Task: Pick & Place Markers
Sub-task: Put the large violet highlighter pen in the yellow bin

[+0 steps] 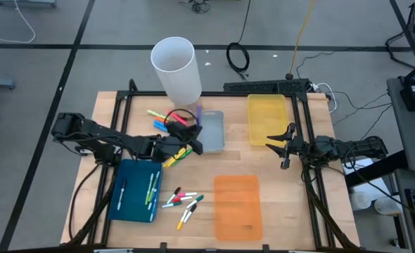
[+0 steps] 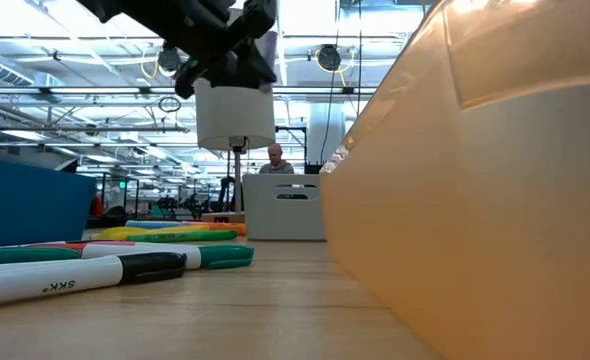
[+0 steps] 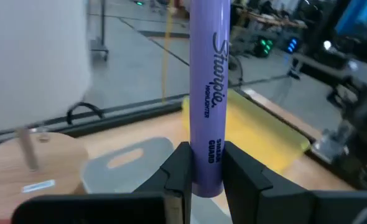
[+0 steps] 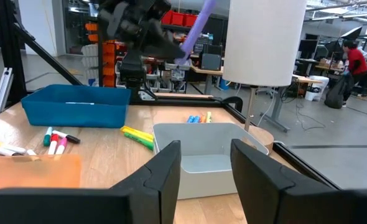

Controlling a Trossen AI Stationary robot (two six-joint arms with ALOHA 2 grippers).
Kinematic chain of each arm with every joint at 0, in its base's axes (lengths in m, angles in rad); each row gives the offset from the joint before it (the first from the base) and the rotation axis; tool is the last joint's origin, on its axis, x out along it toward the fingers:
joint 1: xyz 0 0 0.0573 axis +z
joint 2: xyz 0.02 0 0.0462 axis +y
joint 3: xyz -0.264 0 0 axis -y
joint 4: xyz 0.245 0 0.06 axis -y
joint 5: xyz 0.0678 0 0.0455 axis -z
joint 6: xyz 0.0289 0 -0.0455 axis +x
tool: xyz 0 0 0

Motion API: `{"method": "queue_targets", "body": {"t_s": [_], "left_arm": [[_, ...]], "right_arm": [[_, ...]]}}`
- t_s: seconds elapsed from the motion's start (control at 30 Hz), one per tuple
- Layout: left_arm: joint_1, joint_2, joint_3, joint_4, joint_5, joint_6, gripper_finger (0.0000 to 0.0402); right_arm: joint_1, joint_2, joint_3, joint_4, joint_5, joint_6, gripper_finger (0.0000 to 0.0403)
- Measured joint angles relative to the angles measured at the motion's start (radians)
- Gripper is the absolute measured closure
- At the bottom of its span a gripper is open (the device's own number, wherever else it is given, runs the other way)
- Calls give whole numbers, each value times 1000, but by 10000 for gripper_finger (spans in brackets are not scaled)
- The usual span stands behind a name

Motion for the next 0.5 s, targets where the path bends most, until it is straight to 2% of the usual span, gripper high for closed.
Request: {"method": "queue_targets", "body": {"t_s": [0.07,0.2,0.5], "left_arm": [[-5,19,0,30,26,17,338],[27,20,0,51,173,43,338],[45,20,0,160,352,249,338]], "right_arm": [[0,0,0,-1,0,0,275],[0,0,0,-1,0,0,275],[0,0,0,-1,0,0,275]]}}
